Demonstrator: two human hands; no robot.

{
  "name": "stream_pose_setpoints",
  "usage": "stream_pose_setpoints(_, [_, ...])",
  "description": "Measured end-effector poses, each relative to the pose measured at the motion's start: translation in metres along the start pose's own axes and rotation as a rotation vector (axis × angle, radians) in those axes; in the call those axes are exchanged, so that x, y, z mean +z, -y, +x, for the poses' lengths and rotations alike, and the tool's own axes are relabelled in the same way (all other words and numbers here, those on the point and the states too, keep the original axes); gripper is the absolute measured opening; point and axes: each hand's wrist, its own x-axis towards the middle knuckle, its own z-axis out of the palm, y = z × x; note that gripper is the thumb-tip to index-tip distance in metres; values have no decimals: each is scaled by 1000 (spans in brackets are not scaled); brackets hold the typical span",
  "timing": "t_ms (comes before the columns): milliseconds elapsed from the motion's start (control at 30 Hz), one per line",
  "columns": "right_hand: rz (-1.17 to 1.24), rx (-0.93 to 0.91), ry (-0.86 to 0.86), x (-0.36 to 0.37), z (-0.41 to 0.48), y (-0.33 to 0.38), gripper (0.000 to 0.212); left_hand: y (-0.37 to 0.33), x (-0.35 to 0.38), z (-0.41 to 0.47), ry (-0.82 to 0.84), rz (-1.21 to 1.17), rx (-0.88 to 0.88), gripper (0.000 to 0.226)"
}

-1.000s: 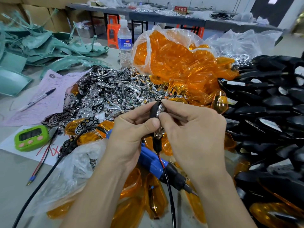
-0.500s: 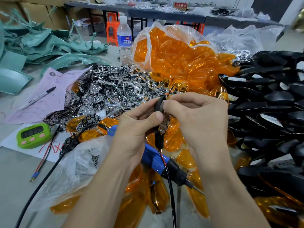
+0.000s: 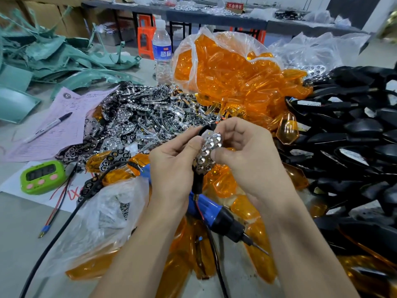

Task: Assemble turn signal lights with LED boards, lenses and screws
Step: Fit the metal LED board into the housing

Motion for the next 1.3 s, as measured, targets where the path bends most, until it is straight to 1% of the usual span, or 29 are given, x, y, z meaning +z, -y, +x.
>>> stream_pose_setpoints(67, [107, 21, 89, -6, 5, -1, 43, 3, 1, 1, -4, 23, -3, 21])
stream_pose_setpoints(133, [188, 46, 167, -12, 7, -2, 40, 3, 3, 0, 11, 33, 1, 21])
stream_pose_setpoints(167, [187, 44, 197, -15, 9, -2, 38, 3, 4, 0, 20, 31, 3, 21])
stream_pose_setpoints(267, [136, -8, 253, -19, 10, 1, 37, 1, 4, 2, 20, 50, -5, 21])
stream_pose_setpoints(300, [109, -27, 269, -19, 9, 4, 39, 1, 3, 3, 26, 57, -13, 24])
stream_pose_setpoints(367, [24, -52, 316, -21, 10, 9, 40, 1, 1, 4, 66, 35, -72, 27])
stream_pose_setpoints(433, [-33, -65, 360, -23, 13, 15, 39, 0, 2, 3, 108, 3, -135, 22])
stream_pose_setpoints(633, [-33, -79, 475, -26, 9, 28, 35, -1, -3, 4, 145, -65, -218, 18])
stream_pose_setpoints(667, [-30, -91, 473, -25, 8, 29, 36, -2, -3, 4, 142, -71, -218, 18])
stream_pose_setpoints(767, [15, -174, 387, -18, 3, 25, 41, -2, -2, 6, 86, -83, -170, 20])
stream_pose_setpoints(867, [21, -236, 422, -7, -6, 22, 38, 3, -4, 9, 39, -115, -115, 38])
stream_pose_setpoints(900, [44, -243, 425, -5, -7, 21, 37, 5, -5, 9, 50, -113, -98, 40])
stream_pose_setpoints(933, [109, -227, 385, -4, -8, 19, 36, 6, -6, 9, 57, -102, -81, 41])
stream_pose_setpoints(967, [223, -189, 286, -4, -8, 14, 33, 7, -5, 9, 41, -83, -61, 41])
stream_pose_setpoints(1033, [604, -6, 33, 0, -7, 3, 28, 9, -2, 10, -46, -31, -32, 39])
stream_pose_setpoints(1067, [726, 61, -69, 4, -10, -1, 26, 10, -2, 11, -85, 0, -25, 37])
stream_pose_setpoints(1100, [723, 64, -118, 9, -13, -4, 27, 12, -3, 11, -112, 33, -20, 33])
stream_pose_setpoints(1133, [578, -11, -75, 11, -16, -4, 28, 13, -4, 12, -125, 51, -26, 28])
stream_pose_setpoints(1167, [379, -119, 57, 11, -19, -2, 31, 15, -6, 13, -128, 56, -38, 25])
stream_pose_setpoints(1200, [220, -209, 229, 10, -21, 0, 32, 16, -9, 15, -137, 55, -60, 23])
stream_pose_setpoints(1233, [167, -254, 370, 5, -21, 1, 32, 18, -12, 17, -161, 71, -73, 18])
stream_pose_setpoints(1267, [211, -256, 425, -1, -19, 3, 30, 18, -14, 19, -196, 100, -80, 12])
stream_pose_setpoints(1300, [315, -217, 373, -5, -17, 5, 28, 17, -14, 19, -226, 134, -73, 15])
